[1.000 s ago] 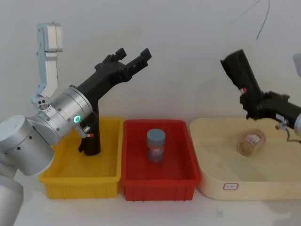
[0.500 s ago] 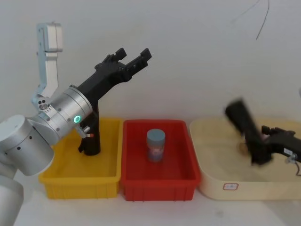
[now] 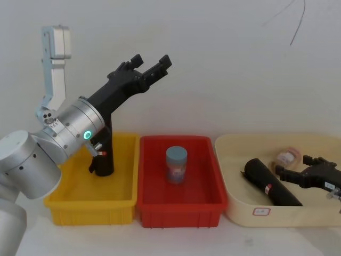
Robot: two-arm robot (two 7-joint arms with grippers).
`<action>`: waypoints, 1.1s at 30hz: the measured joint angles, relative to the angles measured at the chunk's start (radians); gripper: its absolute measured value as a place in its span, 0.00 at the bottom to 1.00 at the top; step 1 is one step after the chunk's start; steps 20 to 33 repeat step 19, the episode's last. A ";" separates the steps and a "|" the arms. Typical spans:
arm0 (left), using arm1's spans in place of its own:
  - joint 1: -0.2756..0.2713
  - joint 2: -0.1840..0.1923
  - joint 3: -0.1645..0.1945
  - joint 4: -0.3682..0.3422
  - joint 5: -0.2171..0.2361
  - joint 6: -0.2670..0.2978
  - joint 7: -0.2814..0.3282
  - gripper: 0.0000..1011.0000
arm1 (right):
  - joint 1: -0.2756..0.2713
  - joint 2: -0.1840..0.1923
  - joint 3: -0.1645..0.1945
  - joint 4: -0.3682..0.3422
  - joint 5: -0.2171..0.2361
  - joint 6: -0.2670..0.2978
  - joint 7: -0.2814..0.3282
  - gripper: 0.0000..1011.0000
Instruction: Pick up the garbage bag with the one hand and transfer it to the other hand.
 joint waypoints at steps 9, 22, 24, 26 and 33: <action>0.000 0.000 0.000 0.000 0.000 0.000 0.000 0.99 | -0.014 0.005 0.004 -0.006 0.007 0.002 0.004 0.99; 0.000 0.000 0.000 0.000 0.000 0.000 0.000 0.99 | -0.021 0.008 0.007 -0.009 0.010 0.004 0.006 0.99; 0.000 0.000 0.000 0.000 0.000 0.000 0.000 0.99 | -0.021 0.008 0.007 -0.009 0.010 0.004 0.006 0.99; 0.000 0.000 0.000 0.000 0.000 0.000 0.000 0.99 | -0.021 0.008 0.007 -0.009 0.010 0.004 0.006 0.99; 0.000 0.000 0.000 0.000 0.000 0.000 0.000 0.99 | -0.021 0.008 0.007 -0.009 0.010 0.004 0.006 0.99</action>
